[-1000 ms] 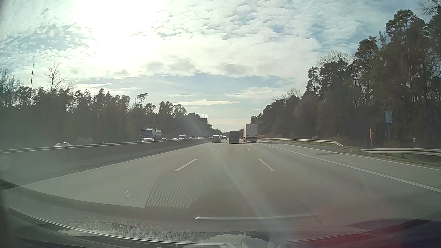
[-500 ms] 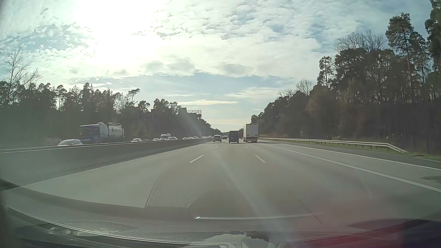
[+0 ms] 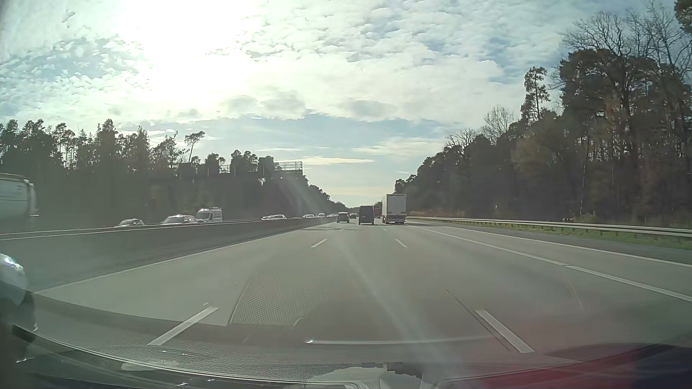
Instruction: Follow the waypoints while adhering to traffic rules and regulations
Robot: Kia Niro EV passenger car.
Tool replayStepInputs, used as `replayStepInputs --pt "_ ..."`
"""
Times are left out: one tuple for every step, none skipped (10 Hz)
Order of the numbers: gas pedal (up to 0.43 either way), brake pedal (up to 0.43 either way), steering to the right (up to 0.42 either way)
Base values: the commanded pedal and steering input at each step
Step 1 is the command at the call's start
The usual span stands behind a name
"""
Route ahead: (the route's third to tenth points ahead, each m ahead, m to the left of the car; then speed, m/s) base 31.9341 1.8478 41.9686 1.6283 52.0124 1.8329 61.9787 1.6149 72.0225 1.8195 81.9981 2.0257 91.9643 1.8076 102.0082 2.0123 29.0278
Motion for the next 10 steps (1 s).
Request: replayStepInputs --pt "0.13 0.0 -0.002" --pt "0.13 0.0 -0.002" --pt "0.13 0.0 -0.002" --pt "0.13 0.0 -0.002" --pt "0.13 0.0 -0.002" --pt "0.13 0.0 -0.002" --pt "0.13 0.0 -0.002" --pt "0.13 0.0 -0.002" --pt "0.13 0.0 -0.002" --pt "0.13 0.0 -0.002"
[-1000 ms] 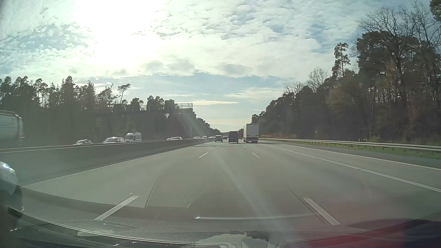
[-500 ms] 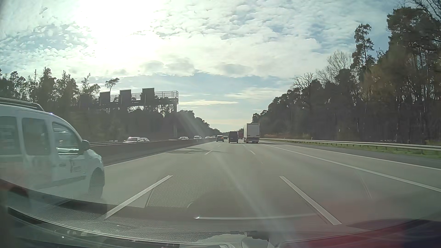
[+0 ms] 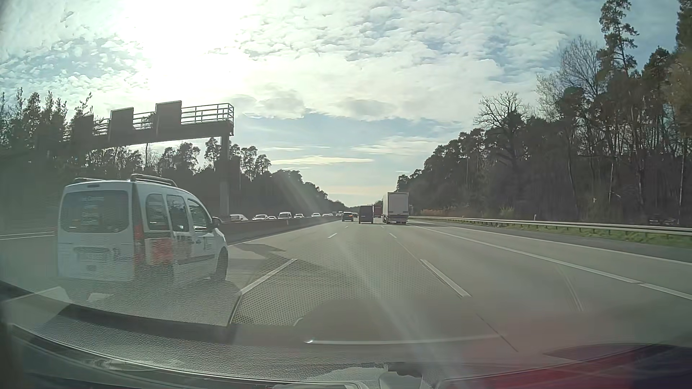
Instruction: Follow the waypoints while adhering to traffic rules and regulations
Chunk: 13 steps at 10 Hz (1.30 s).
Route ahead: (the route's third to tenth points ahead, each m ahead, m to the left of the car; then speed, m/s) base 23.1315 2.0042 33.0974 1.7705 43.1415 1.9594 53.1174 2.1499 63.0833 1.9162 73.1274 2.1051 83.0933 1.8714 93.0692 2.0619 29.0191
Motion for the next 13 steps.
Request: replayStepInputs --pt "0.13 0.0 -0.002" --pt "0.13 0.0 -0.002" --pt "0.13 0.0 -0.002" --pt "0.13 0.0 -0.002" --pt "0.13 0.0 -0.002" --pt "0.13 0.0 -0.002" --pt "0.13 0.0 -0.002" --pt "0.13 0.0 -0.002" --pt "0.13 0.0 -0.003" --pt "0.13 0.0 -0.003" --pt "0.13 0.0 -0.003" --pt "0.13 0.0 -0.003" --pt "0.13 0.0 -0.004"
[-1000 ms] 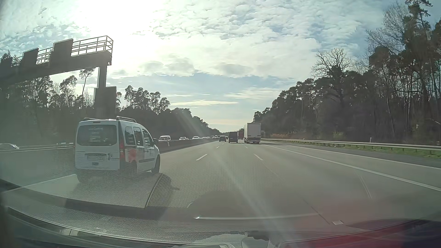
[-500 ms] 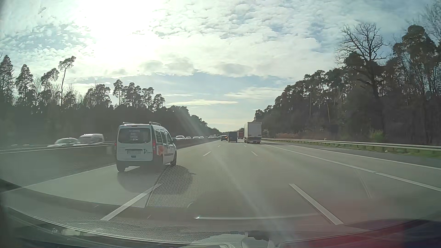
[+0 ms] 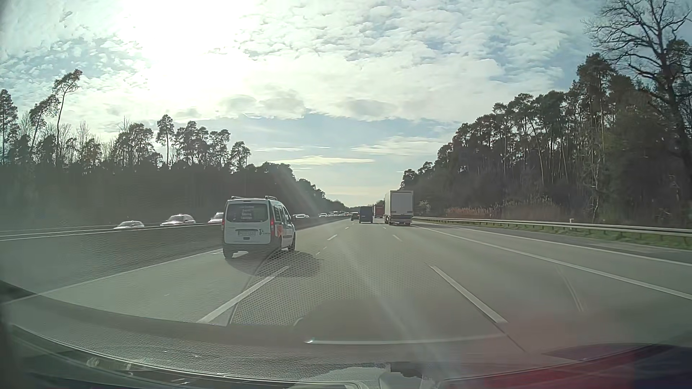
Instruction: Follow the waypoints while adhering to traffic rules and regulations
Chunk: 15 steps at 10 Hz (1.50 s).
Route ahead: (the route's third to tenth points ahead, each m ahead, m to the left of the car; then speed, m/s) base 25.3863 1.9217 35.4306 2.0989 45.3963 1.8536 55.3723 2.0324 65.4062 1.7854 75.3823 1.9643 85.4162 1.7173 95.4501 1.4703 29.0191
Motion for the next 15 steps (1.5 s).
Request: replayStepInputs --pt "0.13 0.0 -0.003" --pt "0.13 0.0 -0.001" --pt "0.13 0.0 0.0" --pt "0.13 0.0 0.0" --pt "0.13 0.0 0.001" --pt "0.13 0.0 0.0" --pt "0.13 0.0 0.0" --pt "0.13 0.0 0.0" --pt "0.13 0.0 -0.001" --pt "0.13 0.0 0.0" --pt "0.138 0.0 -0.001" --pt "0.138 0.0 -0.001" --pt "0.138 0.0 -0.001" --pt "0.138 0.0 -0.001" --pt "0.138 0.0 -0.001"
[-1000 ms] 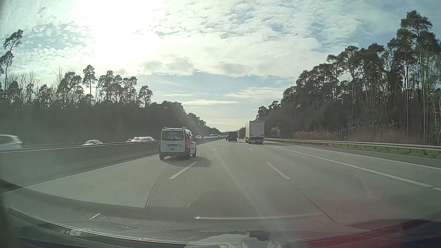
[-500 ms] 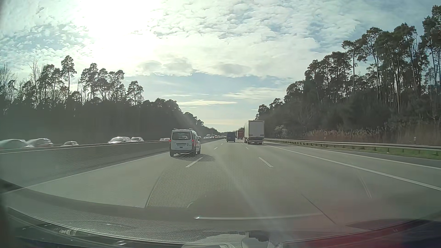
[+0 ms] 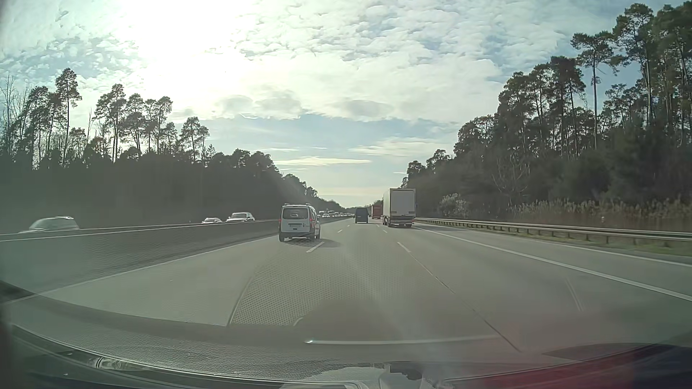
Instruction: Follow the waypoints while adhering to traffic rules and regulations
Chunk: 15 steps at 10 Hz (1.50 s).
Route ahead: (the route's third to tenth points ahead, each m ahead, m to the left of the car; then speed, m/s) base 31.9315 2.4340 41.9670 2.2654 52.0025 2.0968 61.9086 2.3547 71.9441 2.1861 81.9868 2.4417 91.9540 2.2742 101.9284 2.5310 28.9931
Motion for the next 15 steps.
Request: replayStepInputs --pt "0.138 0.0 -0.001" --pt "0.138 0.0 -0.002" --pt "0.138 0.0 -0.002" --pt "0.138 0.0 -0.002" --pt "0.138 0.0 -0.002" --pt "0.138 0.0 -0.002" --pt "0.138 0.0 -0.002" --pt "0.13 0.0 -0.003" --pt "0.13 0.0 -0.003" --pt "0.13 0.0 -0.003" --pt "0.13 0.0 -0.003" --pt "0.13 0.0 -0.003" --pt "0.13 0.0 -0.003" --pt "0.118 0.0 -0.004" --pt "0.087 0.0 -0.004"
